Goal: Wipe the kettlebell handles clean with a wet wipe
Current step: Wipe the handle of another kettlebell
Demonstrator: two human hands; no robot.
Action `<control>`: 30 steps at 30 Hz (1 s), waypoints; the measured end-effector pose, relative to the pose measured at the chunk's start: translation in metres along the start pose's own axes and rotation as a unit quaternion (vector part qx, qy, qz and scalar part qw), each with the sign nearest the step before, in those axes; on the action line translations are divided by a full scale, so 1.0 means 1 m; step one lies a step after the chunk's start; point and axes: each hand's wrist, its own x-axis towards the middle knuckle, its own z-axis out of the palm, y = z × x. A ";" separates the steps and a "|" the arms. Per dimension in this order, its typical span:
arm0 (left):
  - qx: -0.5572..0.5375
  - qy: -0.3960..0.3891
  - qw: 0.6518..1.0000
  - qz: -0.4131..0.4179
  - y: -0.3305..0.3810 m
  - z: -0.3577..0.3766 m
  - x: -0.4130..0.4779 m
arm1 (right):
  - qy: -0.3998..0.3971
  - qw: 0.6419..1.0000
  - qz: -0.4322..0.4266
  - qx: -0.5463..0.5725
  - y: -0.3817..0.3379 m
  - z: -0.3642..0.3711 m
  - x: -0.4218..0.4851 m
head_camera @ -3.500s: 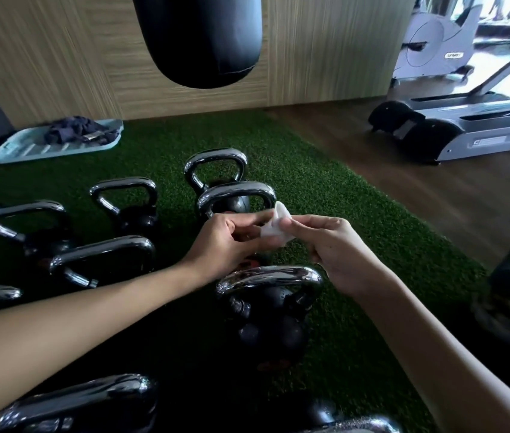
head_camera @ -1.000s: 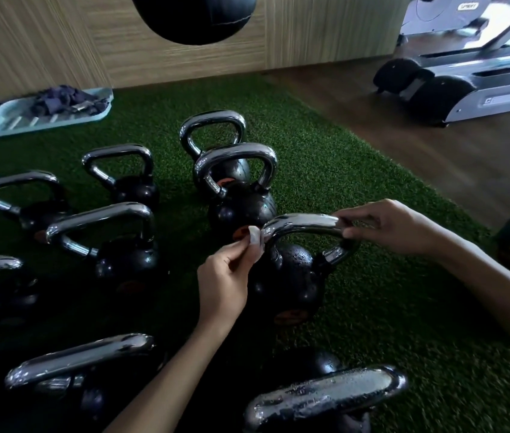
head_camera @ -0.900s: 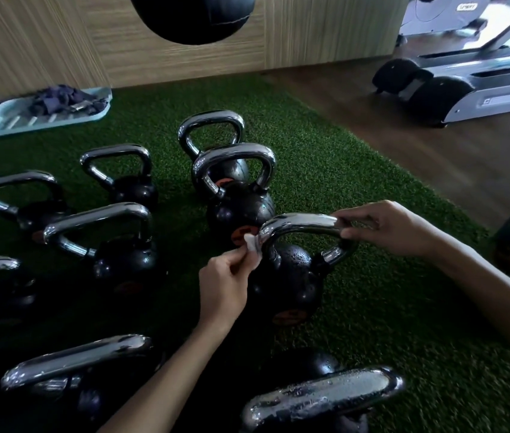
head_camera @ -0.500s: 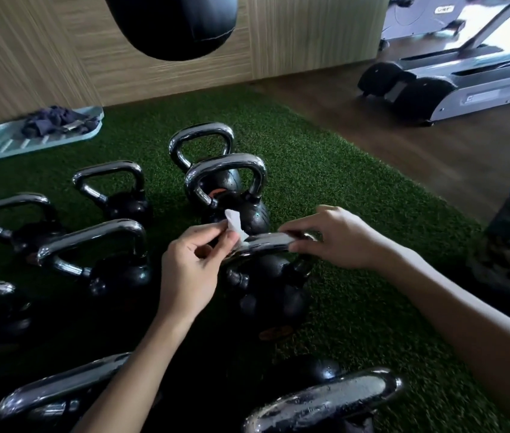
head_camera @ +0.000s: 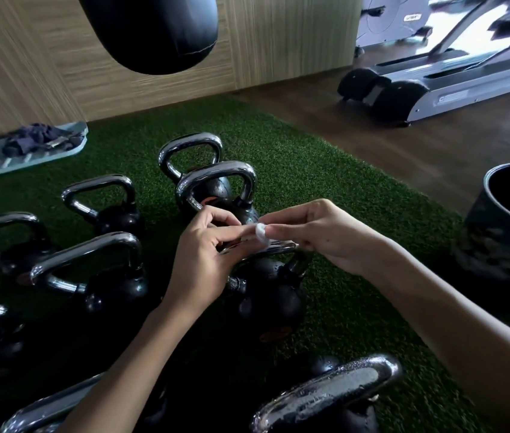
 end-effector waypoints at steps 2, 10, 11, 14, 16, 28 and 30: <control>0.011 0.003 1.000 0.015 0.003 0.000 0.005 | 0.036 0.999 0.007 -0.005 0.003 0.002 0.001; 0.250 -0.192 0.949 -0.005 -0.001 -0.006 0.032 | 0.286 0.945 0.027 0.154 0.040 -0.025 -0.014; 0.287 -0.210 0.935 -0.009 -0.001 -0.005 0.035 | 0.317 0.934 0.037 0.161 0.051 -0.030 -0.017; 0.343 -0.213 0.915 0.008 0.002 0.002 0.039 | 0.368 0.912 0.065 0.170 0.071 -0.032 -0.026; 0.359 -0.207 0.910 0.010 0.001 0.003 0.043 | 0.389 0.901 0.057 0.183 0.082 -0.030 -0.026; 0.353 -0.230 0.904 -0.072 -0.029 0.012 0.102 | 0.395 0.915 -0.050 0.061 0.093 -0.017 0.022; 0.338 -0.240 0.905 -0.094 -0.034 0.014 0.115 | 0.387 0.919 -0.042 0.066 0.100 -0.014 0.026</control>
